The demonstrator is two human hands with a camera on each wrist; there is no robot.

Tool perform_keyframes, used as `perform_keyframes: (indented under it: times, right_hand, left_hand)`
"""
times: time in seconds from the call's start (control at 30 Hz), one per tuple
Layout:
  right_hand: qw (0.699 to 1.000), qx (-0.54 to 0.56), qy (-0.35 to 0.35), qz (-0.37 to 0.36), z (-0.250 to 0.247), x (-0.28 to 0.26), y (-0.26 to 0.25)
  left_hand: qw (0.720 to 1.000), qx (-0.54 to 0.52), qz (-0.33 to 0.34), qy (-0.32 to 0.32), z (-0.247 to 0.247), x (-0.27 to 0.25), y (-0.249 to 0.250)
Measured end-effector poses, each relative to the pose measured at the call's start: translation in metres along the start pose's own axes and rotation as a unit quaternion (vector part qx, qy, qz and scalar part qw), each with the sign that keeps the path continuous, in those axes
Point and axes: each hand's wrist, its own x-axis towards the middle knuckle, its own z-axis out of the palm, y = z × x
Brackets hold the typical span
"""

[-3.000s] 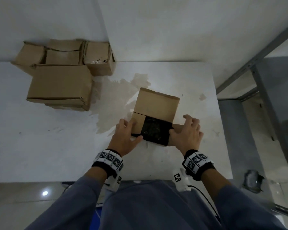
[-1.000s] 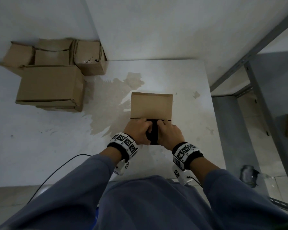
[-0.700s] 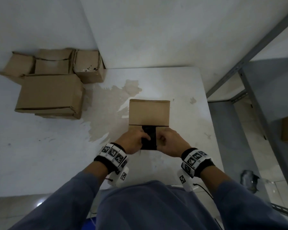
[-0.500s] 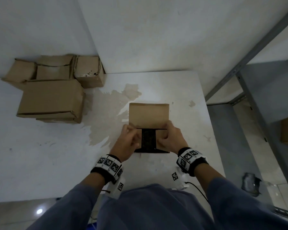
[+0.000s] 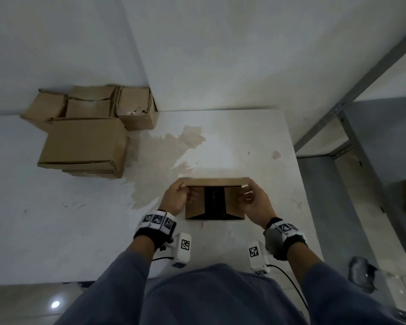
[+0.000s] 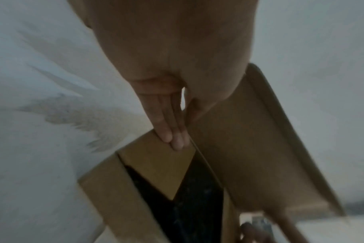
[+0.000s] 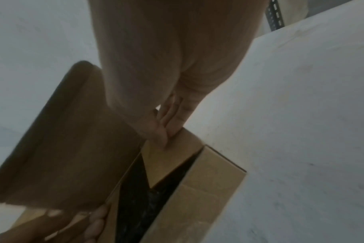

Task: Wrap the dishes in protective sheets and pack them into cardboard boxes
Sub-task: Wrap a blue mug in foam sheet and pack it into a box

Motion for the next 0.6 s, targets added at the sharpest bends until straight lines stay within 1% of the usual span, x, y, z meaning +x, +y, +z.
perform_keyframes:
  times: [0.07, 0.13, 0.17, 0.23, 0.3, 0.37, 0.47, 0.6]
  right_hand:
    - [0.998, 0.058, -0.037, -0.004, -0.003, -0.008, 0.004]
    - [0.992, 0.093, -0.086, 0.008, -0.008, -0.013, 0.006]
    - [0.988, 0.102, -0.113, 0.016, -0.011, -0.015, 0.006]
    - [0.981, 0.107, -0.158, 0.025, -0.017, -0.020, 0.005]
    - [0.981, 0.097, -0.170, 0.018, -0.020, -0.023, 0.005]
    - [0.985, 0.084, -0.152, 0.011, -0.018, -0.025, 0.006]
    - [0.993, 0.042, -0.106, -0.004, -0.013, -0.027, 0.009]
    - [0.998, 0.042, -0.046, -0.010, -0.006, -0.034, 0.009]
  left_hand:
    - [0.986, -0.149, -0.075, -0.016, -0.009, -0.006, 0.003]
    - [0.973, -0.198, -0.095, -0.067, -0.018, -0.014, -0.002]
    - [0.972, -0.197, -0.086, -0.091, -0.022, -0.018, -0.005]
    - [0.980, -0.160, -0.040, -0.111, -0.025, -0.025, -0.010]
    - [0.988, -0.100, 0.013, -0.115, -0.025, -0.027, -0.015]
    - [0.991, -0.045, 0.053, -0.112, -0.027, -0.028, -0.020]
    - [0.993, 0.002, 0.084, -0.079, -0.029, -0.030, -0.026]
    - [0.980, 0.117, 0.149, -0.055, -0.031, -0.036, -0.035]
